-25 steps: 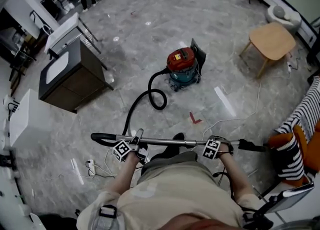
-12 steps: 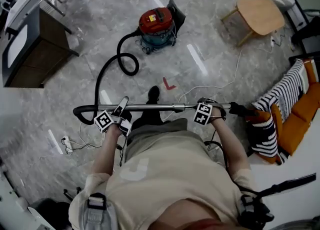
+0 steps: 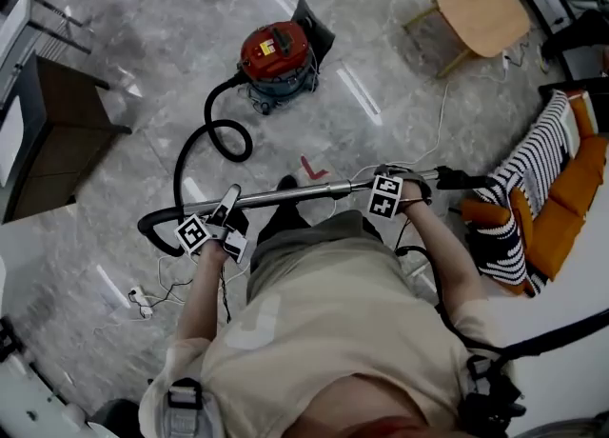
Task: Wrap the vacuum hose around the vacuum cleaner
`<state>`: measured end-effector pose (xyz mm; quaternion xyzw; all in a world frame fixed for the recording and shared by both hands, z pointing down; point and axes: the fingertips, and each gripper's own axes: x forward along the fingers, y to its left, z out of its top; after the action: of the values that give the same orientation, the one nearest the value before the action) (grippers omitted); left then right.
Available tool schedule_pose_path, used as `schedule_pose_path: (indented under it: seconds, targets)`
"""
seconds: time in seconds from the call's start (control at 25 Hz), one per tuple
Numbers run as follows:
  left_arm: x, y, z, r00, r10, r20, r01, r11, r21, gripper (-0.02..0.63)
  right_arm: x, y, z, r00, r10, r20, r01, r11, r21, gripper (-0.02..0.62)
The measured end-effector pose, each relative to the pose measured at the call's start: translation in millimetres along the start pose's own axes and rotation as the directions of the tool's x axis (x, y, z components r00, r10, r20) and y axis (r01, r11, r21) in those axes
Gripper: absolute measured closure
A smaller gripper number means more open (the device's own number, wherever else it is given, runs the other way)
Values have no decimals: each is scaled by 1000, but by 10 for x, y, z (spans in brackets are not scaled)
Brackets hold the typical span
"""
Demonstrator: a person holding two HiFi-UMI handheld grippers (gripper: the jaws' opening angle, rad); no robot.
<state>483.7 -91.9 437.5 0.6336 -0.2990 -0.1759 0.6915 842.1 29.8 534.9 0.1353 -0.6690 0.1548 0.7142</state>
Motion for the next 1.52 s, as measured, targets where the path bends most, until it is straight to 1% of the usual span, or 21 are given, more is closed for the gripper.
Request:
schedule_pose_path:
  seconds: [0.16,0.28,0.32,0.4,0.48,0.52,0.6,0.72,0.8,0.88,0.96,1.04,1.12,1.2,1.24,1.32,1.36,1.4,1.44,1.48,1.52]
  targets:
    - [126,-83,45,999,9,52,-8,1000,-18,476,82,-344,39,1000,-3,8,3,998,-62,448]
    - [161,-72,-28,990,50,133,-47,999,-20,476,139,-655,35,999,-8,33,13,988,-151,448]
    - [180,-92,-90,984,61,167,-56,998,-32,476,122,-787,6,999,-17,44,25,982,-185,448]
    - [182,-149,-326,969,81,235,-60,994,-95,474,52,-1005,-112,997,-39,68,56,964,-258,448]
    - [176,-167,-708,948,109,298,-57,983,-176,469,-29,-1170,-334,994,-67,89,93,937,-335,448]
    - [181,-179,-891,937,125,327,-62,978,-197,469,-69,-1255,-435,992,-81,101,113,921,-373,448]
    - [181,-272,-1134,911,155,383,-88,979,-186,460,-165,-1429,-511,985,-106,137,157,882,-444,446]
    - [224,-426,-1449,878,191,438,-136,978,-155,399,-296,-1655,-583,973,-144,181,219,827,-518,446]
    - [262,-467,-1708,872,206,444,-156,977,-146,389,-335,-1757,-647,965,-168,203,253,804,-538,446]
    - [289,-486,-1990,875,227,428,-190,974,-127,386,-381,-1868,-636,956,-190,225,287,771,-568,443]
    - [371,-494,-2315,896,253,366,-232,968,-99,354,-448,-2022,-605,947,-207,245,316,725,-612,440]
    - [543,-464,-2543,932,261,253,-247,965,-83,345,-488,-2250,-619,940,-226,255,339,698,-631,437]
    - [744,-396,-2550,959,250,135,-241,967,-82,347,-494,-2484,-685,935,-255,245,354,708,-611,436]
    - [886,-344,-2495,970,241,26,-238,968,-76,347,-509,-2649,-703,933,-280,228,361,721,-591,434]
    - [960,-366,-2512,977,213,-32,-214,974,-70,347,-524,-2742,-697,932,-289,218,362,719,-594,434]
    - [1133,-563,-2609,983,80,-164,-90,994,-54,347,-558,-3002,-705,933,-308,186,355,701,-618,433]
    - [1190,-720,-2597,971,2,-237,-10,999,-35,347,-570,-3141,-704,934,-317,165,347,697,-627,432]
    - [1219,-888,-2511,947,-62,-314,65,998,-1,347,-573,-3266,-695,935,-325,142,339,700,-628,431]
    - [1240,-1044,-2370,917,-102,-387,130,990,48,347,-573,-3379,-685,936,-332,120,330,706,-626,431]
    - [1276,-1162,-2205,887,-114,-448,178,978,104,347,-577,-3489,-684,935,-340,98,324,710,-625,430]
    - [1337,-1229,-2034,865,-101,-491,206,965,165,347,-598,-3600,-690,933,-351,78,319,708,-630,430]
